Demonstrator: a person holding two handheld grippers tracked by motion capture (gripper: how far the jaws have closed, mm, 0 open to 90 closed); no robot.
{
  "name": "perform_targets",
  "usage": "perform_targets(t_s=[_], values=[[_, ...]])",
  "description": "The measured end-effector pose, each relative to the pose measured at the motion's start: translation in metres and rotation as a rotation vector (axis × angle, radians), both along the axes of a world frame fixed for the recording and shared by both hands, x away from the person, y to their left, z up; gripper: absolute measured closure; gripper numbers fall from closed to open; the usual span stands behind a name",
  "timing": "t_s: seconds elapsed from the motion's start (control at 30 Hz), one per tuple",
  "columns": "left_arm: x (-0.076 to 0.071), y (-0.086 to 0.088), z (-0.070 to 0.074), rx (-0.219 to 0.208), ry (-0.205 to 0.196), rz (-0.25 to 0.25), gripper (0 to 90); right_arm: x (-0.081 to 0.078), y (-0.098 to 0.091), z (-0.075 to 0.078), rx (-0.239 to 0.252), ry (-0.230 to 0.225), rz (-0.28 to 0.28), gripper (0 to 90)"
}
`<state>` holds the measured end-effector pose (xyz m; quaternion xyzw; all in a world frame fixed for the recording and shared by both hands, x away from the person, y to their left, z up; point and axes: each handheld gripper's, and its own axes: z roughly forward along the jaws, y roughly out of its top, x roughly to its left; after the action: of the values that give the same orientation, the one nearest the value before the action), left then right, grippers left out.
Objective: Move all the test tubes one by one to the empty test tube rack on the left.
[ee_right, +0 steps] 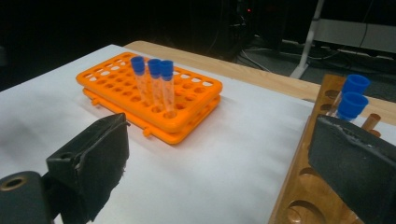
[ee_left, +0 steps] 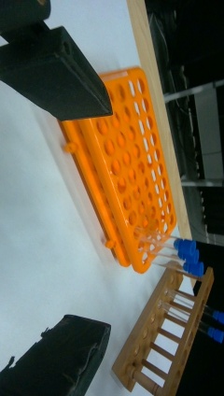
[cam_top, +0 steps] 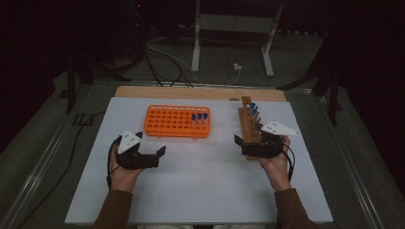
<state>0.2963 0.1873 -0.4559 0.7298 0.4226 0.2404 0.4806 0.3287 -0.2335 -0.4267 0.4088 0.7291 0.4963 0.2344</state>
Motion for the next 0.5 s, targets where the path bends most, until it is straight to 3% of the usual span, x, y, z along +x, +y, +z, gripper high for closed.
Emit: perform_targets(t_s=[0.27, 0.5], values=[[-0.005, 0.024, -0.005, -0.032, -0.017, 0.11, 1.2, 0.015, -0.013, -0.001, -0.004, 0.007, -0.04, 5.9], [-0.007, 0.021, -0.005, 0.004, -0.033, 0.12, 1.2, 0.035, -0.022, -0.002, -0.026, 0.036, -0.079, 8.7]])
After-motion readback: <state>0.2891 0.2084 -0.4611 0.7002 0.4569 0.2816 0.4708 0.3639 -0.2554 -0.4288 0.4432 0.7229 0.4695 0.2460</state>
